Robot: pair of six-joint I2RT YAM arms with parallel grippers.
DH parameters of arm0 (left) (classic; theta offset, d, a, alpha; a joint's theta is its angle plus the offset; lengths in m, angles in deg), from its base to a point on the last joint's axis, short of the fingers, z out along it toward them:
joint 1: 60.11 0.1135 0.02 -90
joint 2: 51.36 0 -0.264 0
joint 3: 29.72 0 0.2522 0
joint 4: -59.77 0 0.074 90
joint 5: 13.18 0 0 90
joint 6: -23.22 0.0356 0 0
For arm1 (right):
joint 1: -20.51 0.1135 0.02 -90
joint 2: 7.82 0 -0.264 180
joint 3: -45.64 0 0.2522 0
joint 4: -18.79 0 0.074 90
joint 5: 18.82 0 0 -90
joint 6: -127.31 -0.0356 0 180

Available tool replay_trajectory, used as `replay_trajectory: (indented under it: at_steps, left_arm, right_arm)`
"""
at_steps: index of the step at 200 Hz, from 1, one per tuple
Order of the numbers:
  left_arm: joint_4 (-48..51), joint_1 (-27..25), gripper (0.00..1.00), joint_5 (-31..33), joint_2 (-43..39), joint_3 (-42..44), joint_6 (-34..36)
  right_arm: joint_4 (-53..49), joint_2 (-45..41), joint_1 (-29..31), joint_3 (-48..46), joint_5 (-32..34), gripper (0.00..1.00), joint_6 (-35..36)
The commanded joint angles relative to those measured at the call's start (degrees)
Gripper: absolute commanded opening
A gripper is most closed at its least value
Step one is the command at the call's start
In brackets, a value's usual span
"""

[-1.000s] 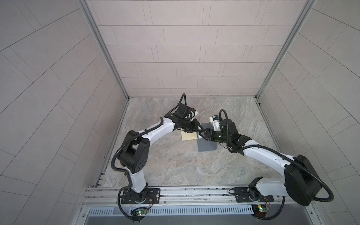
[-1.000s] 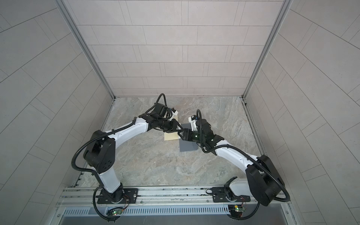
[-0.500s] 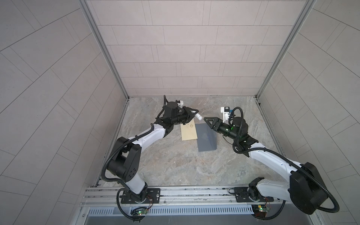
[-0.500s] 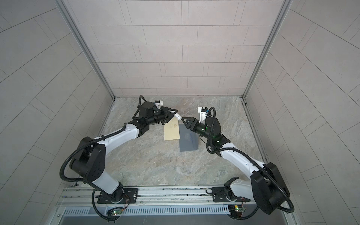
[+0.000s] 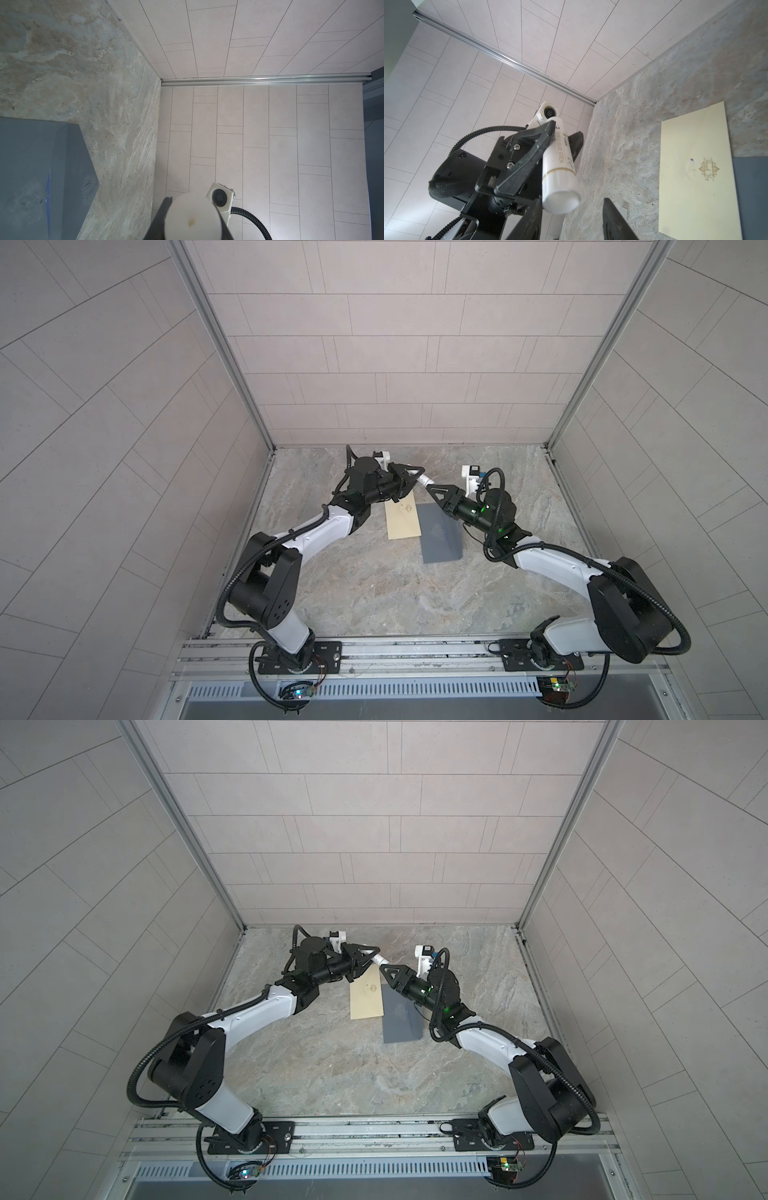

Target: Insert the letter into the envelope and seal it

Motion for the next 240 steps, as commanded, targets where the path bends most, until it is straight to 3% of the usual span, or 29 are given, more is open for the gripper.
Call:
replay_trajectory:
  at_steps: [1, 86, 111, 145, 154, 167, 189, 213, 240]
  left_arm:
    - [-3.00, -0.28, 0.00, -0.21, -1.97, 0.15, -1.38]
    - [-3.64, -0.49, 0.00, -0.61, -1.61, -0.32, -1.78]
    - [-3.58, -0.55, 0.00, -0.46, -1.64, -0.11, -1.87]
    - [-2.95, -0.73, 0.00, -0.12, -1.83, 0.10, -1.16]
    - [-1.73, -0.67, 0.05, 0.02, -2.15, 0.23, 0.05]
    - [1.79, 0.00, 0.25, -0.03, -2.95, 0.33, 2.99]
    - [13.35, 2.20, 0.44, -0.18, -4.00, 0.52, 9.65]
    - [29.44, 3.55, 0.51, 1.58, -2.84, -0.33, 20.23]
    - [40.71, 3.19, 0.51, 4.07, 0.87, -1.88, 29.98]
  right_arm:
    - [4.71, 0.09, 0.46, 2.16, 0.64, 0.48, -1.44]
    - [4.40, 4.04, 0.31, 6.76, 0.06, 0.43, -1.57]
    - [5.16, 5.33, 0.42, 7.91, 0.56, 0.34, -2.41]
    - [3.49, 4.96, 0.31, 7.52, 3.65, 0.09, -2.39]
    - [-0.96, 3.90, 0.25, 7.72, 4.93, 0.06, -0.74]
    - [-11.86, 1.59, -0.02, 9.40, 7.20, 0.01, 3.85]
    - [-42.95, -0.90, -0.55, 17.20, 13.54, 0.00, 15.86]
    - [-72.62, 3.17, -0.52, 30.05, 19.93, 0.00, 28.00]
    - [-90.00, 10.73, -0.14, 38.12, 23.59, 0.00, 34.07]
